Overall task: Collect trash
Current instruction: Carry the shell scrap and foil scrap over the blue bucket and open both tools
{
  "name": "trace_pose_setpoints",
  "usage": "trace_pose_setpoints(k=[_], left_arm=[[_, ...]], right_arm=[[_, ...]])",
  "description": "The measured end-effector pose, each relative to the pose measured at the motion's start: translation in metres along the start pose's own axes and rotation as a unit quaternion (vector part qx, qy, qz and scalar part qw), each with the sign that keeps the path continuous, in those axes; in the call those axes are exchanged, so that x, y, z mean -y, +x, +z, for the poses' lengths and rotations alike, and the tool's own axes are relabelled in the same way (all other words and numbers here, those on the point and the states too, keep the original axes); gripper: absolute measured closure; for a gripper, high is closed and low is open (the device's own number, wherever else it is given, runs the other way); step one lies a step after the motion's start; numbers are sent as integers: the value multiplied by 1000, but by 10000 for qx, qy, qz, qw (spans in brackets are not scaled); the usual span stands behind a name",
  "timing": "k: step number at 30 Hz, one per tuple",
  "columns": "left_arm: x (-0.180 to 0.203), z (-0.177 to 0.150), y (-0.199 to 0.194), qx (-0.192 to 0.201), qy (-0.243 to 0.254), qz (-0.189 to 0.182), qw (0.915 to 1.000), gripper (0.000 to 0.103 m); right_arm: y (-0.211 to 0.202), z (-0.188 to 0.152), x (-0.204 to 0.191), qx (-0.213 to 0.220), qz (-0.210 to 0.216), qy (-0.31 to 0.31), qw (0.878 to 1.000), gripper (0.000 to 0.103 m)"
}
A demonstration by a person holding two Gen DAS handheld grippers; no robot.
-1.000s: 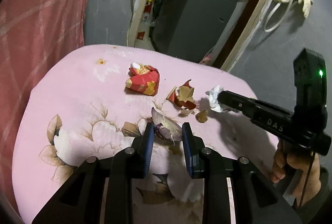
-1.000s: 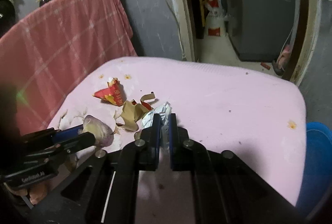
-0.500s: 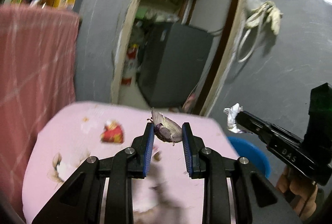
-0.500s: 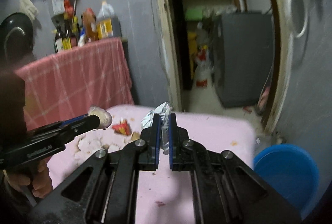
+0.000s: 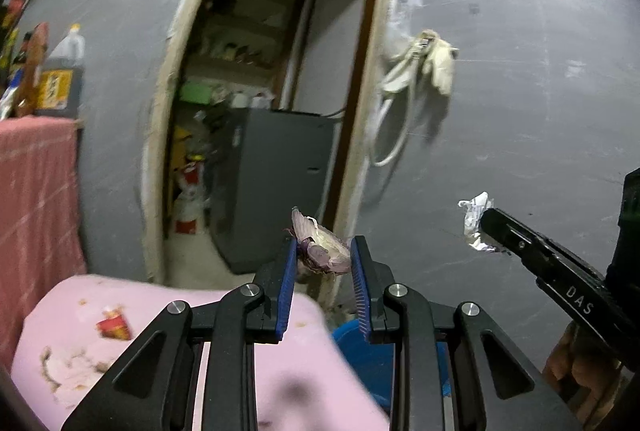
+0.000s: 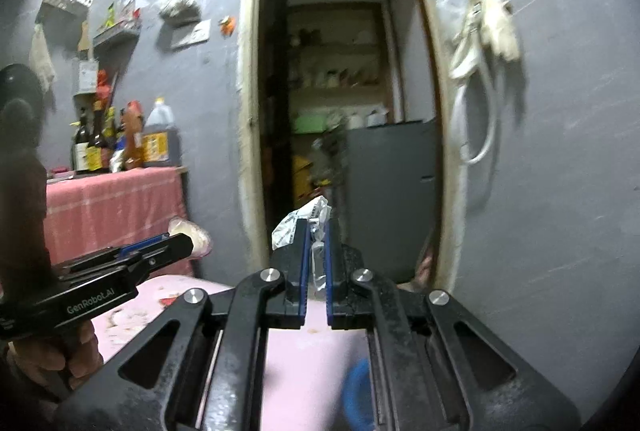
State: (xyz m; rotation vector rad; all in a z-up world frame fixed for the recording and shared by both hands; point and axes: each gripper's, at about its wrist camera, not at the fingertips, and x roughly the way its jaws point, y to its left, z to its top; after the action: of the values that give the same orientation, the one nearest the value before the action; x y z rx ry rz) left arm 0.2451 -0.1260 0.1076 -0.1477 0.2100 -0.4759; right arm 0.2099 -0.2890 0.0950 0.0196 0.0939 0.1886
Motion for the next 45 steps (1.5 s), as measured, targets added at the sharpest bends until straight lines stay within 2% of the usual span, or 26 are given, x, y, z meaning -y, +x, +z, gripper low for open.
trace_pose_setpoints(k=[8,14,18,26,30,38,42,45], left_arm=[[61,-8,43,-192,348,-440,9982,80],[86,-27,84,-656,285,-626,9955,80],[96,-43,114,-1116,225,-664,9913,80],[87,-86,173,-2109,-38,-442,9765,80],[81,-106,190,-2417,-58,-332,9698,80],[69,-133,213,-2849,-128,-188,9583,79],[68,-140,219,-2916,-165,-202,9562,70],[67,-141,220,-2937,-189,-217,9555,70]], right_arm=[[-27,-11,64,16,-531,209,9984,96],[-30,-32,102,-174,-819,489,9953,96],[-23,-50,122,-427,-927,687,9924,96],[4,-94,150,-1039,-956,1092,9839,95],[16,-113,156,-1254,-956,1181,9804,95],[42,-141,160,-1668,-919,1333,9726,93],[48,-152,166,-1829,-927,1445,9680,93],[51,-155,168,-1903,-961,1473,9658,90]])
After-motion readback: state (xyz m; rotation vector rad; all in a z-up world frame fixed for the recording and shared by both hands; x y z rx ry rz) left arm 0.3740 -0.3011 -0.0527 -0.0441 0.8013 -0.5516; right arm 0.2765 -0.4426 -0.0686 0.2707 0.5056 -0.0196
